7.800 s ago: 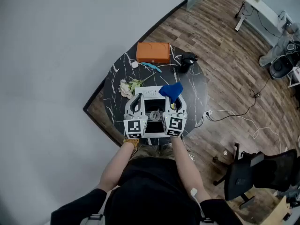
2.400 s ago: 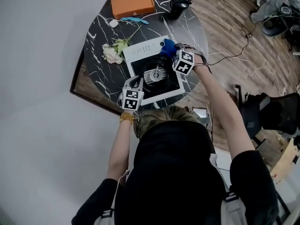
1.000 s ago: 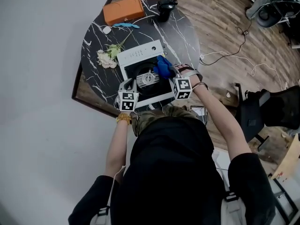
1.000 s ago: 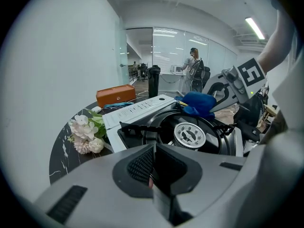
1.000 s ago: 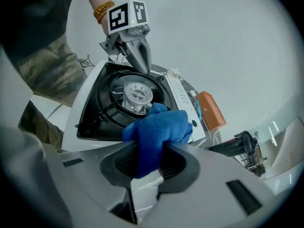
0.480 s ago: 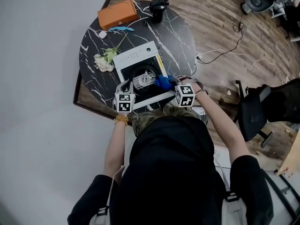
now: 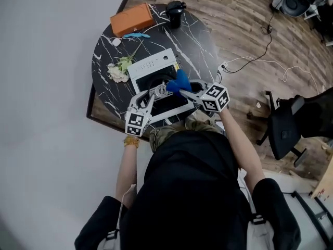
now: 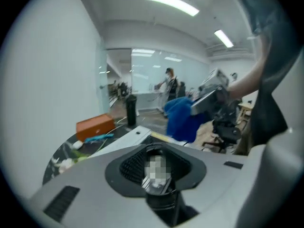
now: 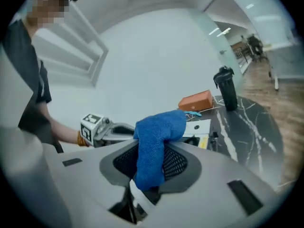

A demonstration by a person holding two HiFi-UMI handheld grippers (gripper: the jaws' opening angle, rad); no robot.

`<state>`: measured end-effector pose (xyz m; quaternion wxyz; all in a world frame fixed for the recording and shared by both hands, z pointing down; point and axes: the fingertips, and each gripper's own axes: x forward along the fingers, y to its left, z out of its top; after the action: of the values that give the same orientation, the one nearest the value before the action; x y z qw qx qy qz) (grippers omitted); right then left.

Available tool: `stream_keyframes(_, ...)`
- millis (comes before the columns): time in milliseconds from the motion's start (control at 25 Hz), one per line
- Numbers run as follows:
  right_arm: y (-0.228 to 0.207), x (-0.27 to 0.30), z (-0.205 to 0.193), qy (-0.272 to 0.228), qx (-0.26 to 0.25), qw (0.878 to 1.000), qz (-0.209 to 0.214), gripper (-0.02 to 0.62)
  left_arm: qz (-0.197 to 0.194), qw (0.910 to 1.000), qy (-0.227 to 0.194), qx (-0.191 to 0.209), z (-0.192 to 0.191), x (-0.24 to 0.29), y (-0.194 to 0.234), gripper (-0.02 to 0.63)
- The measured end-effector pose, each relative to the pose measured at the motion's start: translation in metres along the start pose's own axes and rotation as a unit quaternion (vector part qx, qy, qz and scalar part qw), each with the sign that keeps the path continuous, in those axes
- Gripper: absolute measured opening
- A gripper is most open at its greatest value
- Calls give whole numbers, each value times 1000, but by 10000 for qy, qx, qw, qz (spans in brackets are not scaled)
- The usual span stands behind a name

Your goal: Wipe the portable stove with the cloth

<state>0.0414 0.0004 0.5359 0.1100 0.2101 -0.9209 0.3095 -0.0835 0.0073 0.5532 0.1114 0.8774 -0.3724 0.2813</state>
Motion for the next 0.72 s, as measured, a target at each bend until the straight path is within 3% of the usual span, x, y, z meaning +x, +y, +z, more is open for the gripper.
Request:
stream_keyframes(80, 26, 13, 9, -272, 546, 9965, 574, 95, -867, 9945, -524, 272, 36, -8, -44, 200)
stream_keyframes(120, 43, 23, 9, -236, 659, 9933, 920, 97, -1194, 9901, -632, 369, 46, -9, -62, 230)
stream_keyframes(160, 60, 32, 8, -144, 697, 9899, 1227, 97, -1386, 9873, -648, 437, 51, -8, -74, 243)
stream_keyframes(240, 81, 46, 4, 26, 723, 9855, 1536, 97, -1398, 9877, -523, 476, 48, -3, -82, 310)
stream_keyframes(320, 87, 51, -3, 159, 774, 9832, 1645, 97, -1328, 9894, -384, 451, 39, -5, -79, 307)
stream_keyframes(440, 86, 48, -12, 322, 693, 9812, 1771, 112, -1233, 9909, -166, 516, 21, -11, -73, 178)
stream_keyframes(520, 74, 45, -21, 478, 343, 9876, 1458, 141, -832, 9962, 20, 266, 4, -11, -50, 111)
stream_keyframes(600, 55, 44, -34, 732, -35, 9932, 909, 140, 57, 9992, 298, -253, -20, -14, 0, 106)
stream_keyframes(720, 29, 37, -50, 1034, -339, 9939, 181, 140, 1143, 9844, 863, -1024, -61, -14, 79, 104)
